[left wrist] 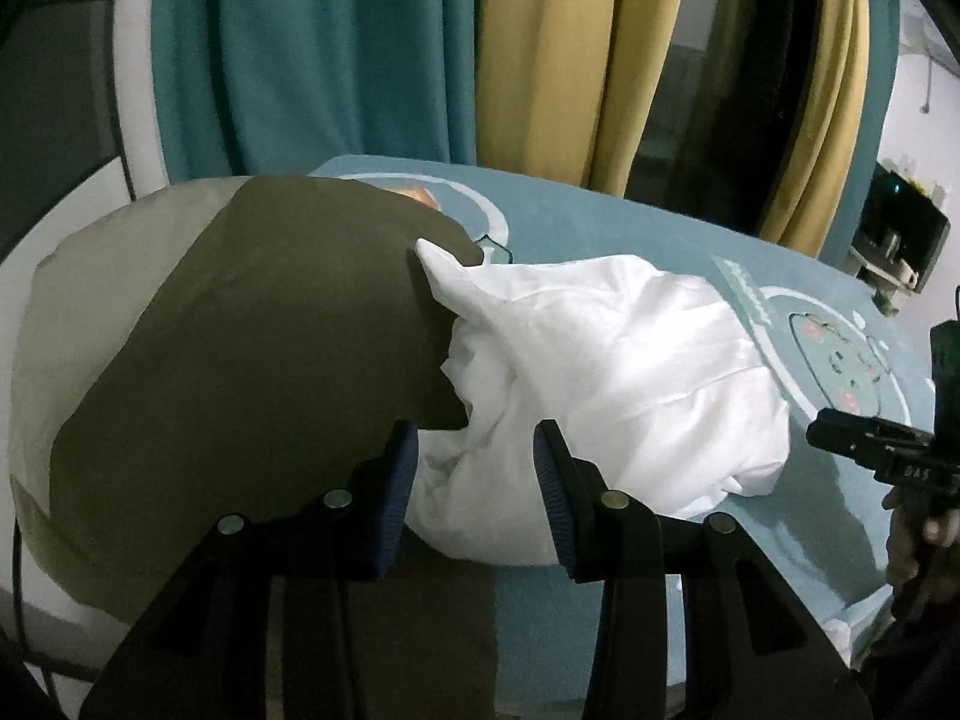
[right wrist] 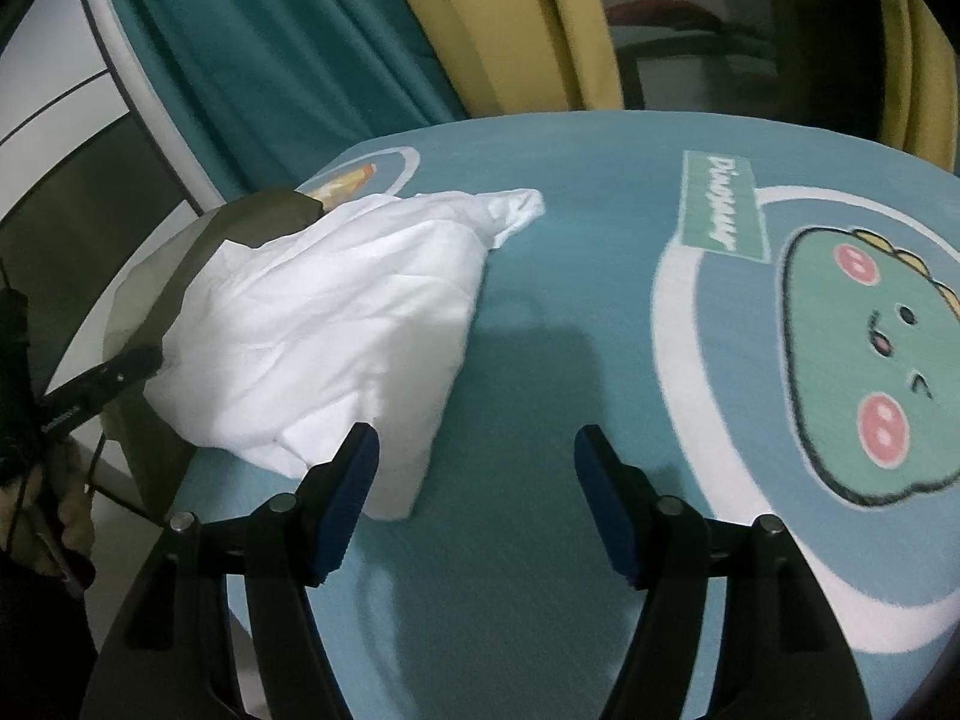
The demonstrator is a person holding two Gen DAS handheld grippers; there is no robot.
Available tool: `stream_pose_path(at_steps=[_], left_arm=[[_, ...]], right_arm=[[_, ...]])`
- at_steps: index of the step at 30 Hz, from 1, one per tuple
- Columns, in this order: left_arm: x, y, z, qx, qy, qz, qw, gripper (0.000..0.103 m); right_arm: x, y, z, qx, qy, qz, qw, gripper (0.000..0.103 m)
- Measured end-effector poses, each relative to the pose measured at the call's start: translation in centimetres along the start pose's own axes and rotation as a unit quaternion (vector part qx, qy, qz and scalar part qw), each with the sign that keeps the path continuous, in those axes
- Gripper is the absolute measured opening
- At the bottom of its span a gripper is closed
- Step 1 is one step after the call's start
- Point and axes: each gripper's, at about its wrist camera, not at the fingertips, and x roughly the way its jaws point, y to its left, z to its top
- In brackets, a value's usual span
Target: Fold large clothes
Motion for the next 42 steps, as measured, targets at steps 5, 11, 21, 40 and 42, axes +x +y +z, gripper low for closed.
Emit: stream_pose_path(at_steps=[5, 11, 21, 40, 42], left_arm=[[-1.1, -0.7, -0.6, -0.008, -0.013, -0.010, 0.9998, 0.042], [-1.6, -2.5, -1.4, 0.000, -0.017, -0.027, 0.9995, 0.042], [-1.3, -6.2, -2.9, 0.015, -0.003, -0.062, 0.9979, 0.042], [-3.0, -13.3, -2.7, 0.079, -0.044, -0.093, 0.9916, 0.064], [-3.6, -13.8, -2.4, 0.085, -0.057, -0.098, 0.9899, 0.069]], right_arm=[[-1.2, -1.0, -0.8, 0.005, -0.003, -0.010, 1.000, 0.068], [-2.6, -2.1, -1.9, 0.013, -0.007, -0.021, 1.000, 0.068], [-5.5, -4.3, -4.1, 0.037, -0.018, -0.047, 0.998, 0.069], [-11.9, -8.6, -5.7, 0.068, -0.061, -0.122, 0.988, 0.070], [-12.7, -8.7, -5.6, 0.062, -0.070, -0.131, 0.987, 0.074]])
